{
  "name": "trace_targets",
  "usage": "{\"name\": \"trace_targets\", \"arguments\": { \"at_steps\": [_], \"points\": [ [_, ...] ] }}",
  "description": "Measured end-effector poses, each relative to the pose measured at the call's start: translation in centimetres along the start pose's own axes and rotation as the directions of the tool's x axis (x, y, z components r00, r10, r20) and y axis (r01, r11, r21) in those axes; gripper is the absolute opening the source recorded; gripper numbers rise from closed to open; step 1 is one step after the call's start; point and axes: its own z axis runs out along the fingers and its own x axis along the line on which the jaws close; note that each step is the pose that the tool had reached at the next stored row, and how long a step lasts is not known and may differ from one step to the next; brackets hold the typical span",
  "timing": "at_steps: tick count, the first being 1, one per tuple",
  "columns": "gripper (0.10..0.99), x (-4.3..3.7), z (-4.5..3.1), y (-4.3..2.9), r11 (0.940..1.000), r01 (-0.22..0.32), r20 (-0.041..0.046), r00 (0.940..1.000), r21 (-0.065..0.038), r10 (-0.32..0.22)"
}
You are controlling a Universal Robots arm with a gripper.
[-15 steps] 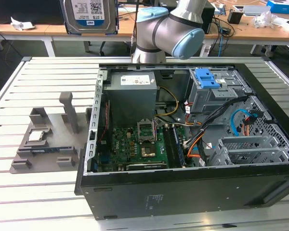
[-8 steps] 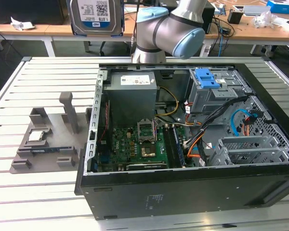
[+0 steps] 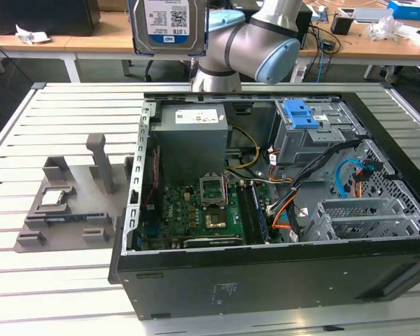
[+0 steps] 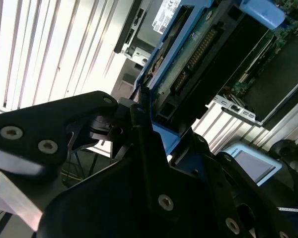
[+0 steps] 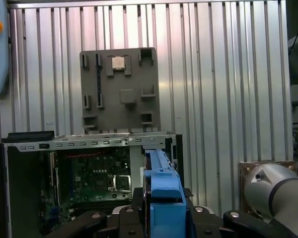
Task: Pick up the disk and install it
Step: 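Pick up the disk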
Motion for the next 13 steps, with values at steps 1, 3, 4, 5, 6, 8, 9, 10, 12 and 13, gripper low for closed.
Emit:
{"name": "trace_targets", "arguments": {
  "at_steps": [1, 3, 4, 5, 6, 8, 9, 10, 12, 13],
  "points": [
    [0.369, -0.05, 0.11, -1.12, 1.0000, 0.000, 0.0000, 1.0000, 0.000, 0.000],
    [0.369, -0.09, 0.19, -2.04, 1.0000, 0.000, -0.0001, 1.0000, 0.000, 0.000],
    [0.369, -0.16, 0.32, -3.44, 1.0000, 0.000, 0.0000, 1.0000, 0.000, 0.000],
    [0.369, -0.20, 0.41, -4.32, 1.0000, 0.000, 0.0001, 1.0000, 0.000, 0.000],
    [0.369, -0.22, 0.45, -4.77, 1.0000, 0.000, 0.0001, 1.0000, 0.000, 0.000],
    [0.369, -0.27, 0.57, -5.99, 1.0000, 0.000, 0.0000, 1.0000, 0.000, 0.000],
    [0.369, -0.31, 0.62, -6.67, 1.0000, 0.000, 0.0000, 1.0000, 0.000, 0.000],
    [0.369, -0.34, 0.68, -7.39, 1.0000, 0.000, -0.0001, 1.0000, 0.000, 0.000],
    [0.369, -0.38, 0.75, -8.30, 1.0000, 0.000, 0.0000, 1.0000, 0.000, 0.000],
    [0.369, -0.40, 0.78, -8.75, 1.0000, 0.000, 0.0000, 1.0000, 0.000, 0.000]
  ]
}}
